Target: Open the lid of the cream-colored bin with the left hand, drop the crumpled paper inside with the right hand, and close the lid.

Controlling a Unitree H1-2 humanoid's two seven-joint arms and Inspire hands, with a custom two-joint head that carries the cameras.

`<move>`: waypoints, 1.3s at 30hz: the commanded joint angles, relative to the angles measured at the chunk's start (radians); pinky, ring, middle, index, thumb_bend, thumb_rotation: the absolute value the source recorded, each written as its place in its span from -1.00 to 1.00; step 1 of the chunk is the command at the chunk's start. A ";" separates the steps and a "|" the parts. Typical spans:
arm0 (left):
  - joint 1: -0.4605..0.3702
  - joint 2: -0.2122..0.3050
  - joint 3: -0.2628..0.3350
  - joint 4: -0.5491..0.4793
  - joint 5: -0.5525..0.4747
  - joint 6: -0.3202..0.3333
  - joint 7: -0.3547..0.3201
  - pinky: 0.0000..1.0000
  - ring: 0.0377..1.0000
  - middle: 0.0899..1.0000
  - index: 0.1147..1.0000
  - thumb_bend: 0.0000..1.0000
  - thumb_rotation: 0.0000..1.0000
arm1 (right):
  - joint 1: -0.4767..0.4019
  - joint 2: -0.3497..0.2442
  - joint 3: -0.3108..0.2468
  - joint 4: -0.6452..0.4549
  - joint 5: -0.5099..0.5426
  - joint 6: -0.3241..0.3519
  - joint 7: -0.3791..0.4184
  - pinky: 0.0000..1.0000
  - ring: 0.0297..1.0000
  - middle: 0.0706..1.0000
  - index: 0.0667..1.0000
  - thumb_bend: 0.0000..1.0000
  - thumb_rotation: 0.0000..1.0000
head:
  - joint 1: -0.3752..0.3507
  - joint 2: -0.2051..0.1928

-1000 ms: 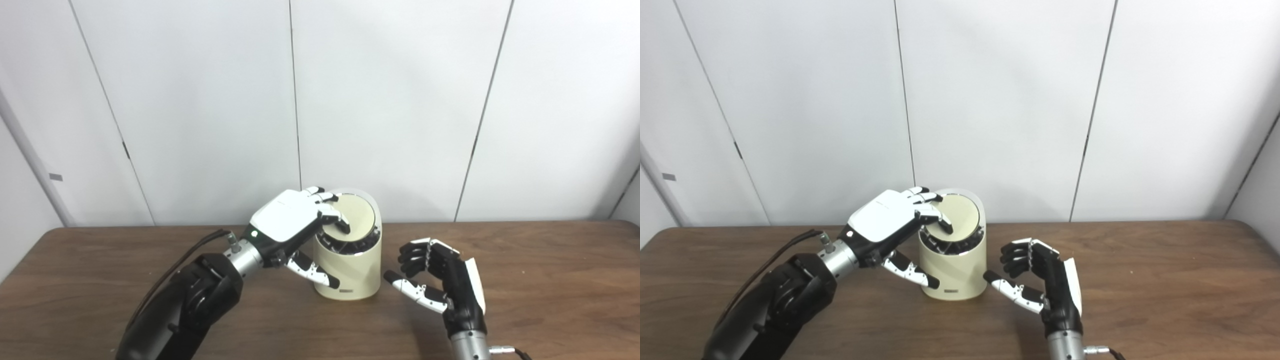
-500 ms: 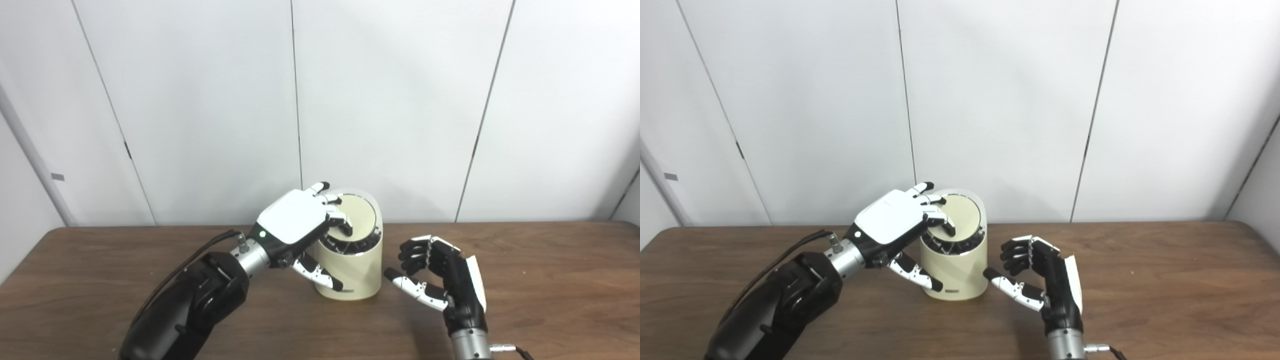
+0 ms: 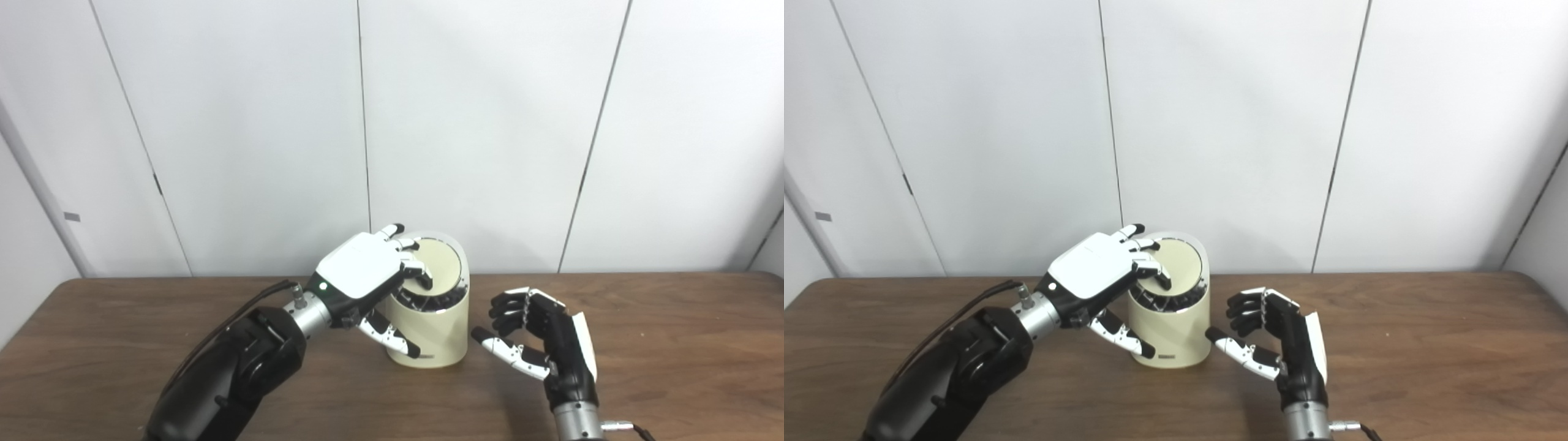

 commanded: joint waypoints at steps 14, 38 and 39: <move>0.078 -0.003 0.058 0.010 -0.109 -0.005 0.048 0.79 0.86 0.86 0.88 0.79 -0.32 | -0.031 -0.004 0.000 -0.015 0.006 -0.027 -0.003 -0.25 -0.15 -0.10 -0.08 0.04 -1.00 | 0.004 -0.005; 0.229 -0.180 0.371 -0.017 -0.636 0.007 0.163 0.71 0.89 0.98 0.94 0.55 -0.39 | -0.032 -0.029 -0.009 0.004 0.022 -0.040 0.005 -0.23 -0.15 -0.11 -0.08 0.04 -1.00 | 0.024 -0.013; 0.241 -0.193 0.384 -0.019 -0.680 0.004 0.159 0.73 0.89 0.99 0.93 0.55 -0.42 | -0.032 -0.032 -0.009 0.006 0.021 -0.042 0.004 -0.24 -0.15 -0.11 -0.08 0.04 -1.00 | 0.027 -0.014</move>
